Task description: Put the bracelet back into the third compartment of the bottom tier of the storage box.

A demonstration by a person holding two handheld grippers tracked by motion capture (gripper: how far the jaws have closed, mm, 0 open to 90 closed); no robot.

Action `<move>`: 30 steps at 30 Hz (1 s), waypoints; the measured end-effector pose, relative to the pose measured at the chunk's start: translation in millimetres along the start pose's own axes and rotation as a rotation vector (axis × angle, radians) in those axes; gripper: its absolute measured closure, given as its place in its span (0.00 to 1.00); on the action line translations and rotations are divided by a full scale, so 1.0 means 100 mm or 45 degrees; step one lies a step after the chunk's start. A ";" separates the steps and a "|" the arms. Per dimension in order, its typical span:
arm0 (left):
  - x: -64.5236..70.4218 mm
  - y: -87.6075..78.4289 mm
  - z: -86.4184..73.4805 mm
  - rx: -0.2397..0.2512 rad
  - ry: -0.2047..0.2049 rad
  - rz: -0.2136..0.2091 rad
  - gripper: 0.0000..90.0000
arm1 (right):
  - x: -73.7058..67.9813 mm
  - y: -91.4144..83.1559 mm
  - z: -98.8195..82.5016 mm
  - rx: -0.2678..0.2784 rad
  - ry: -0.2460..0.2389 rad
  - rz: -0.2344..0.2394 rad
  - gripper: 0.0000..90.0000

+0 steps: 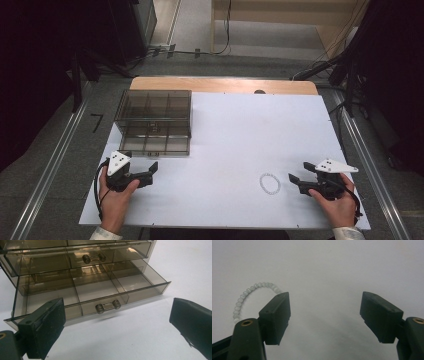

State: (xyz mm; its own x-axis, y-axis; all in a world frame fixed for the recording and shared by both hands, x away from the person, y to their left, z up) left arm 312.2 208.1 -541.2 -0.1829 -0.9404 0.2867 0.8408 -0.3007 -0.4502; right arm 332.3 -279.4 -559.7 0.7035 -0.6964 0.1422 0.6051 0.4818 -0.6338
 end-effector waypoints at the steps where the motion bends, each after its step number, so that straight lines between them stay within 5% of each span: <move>1: 0.00 0.00 0.00 0.000 0.001 0.000 0.01 | -0.01 0.00 0.00 0.001 -0.002 0.001 0.26; 30: -0.01 -0.01 0.01 0.006 -0.003 0.006 0.01 | -0.13 0.10 0.07 -0.008 -0.046 0.032 0.34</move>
State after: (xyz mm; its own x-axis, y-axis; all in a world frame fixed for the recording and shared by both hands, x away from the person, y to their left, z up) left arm 312.0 209.2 -540.6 -0.1775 -0.9414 0.2868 0.8440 -0.2955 -0.4476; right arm 331.9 -262.3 -562.8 0.7314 -0.6643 0.1539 0.5850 0.4952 -0.6423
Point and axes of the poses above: each handheld gripper's, and its own axes: y roughly forward along the jaws, z roughly out of its top, x roughly to its right, the point moved 10 cm from there along y, roughly forward along the jaws, and after that the axes turned 13 degrees about -y, right-handed, at the moved point
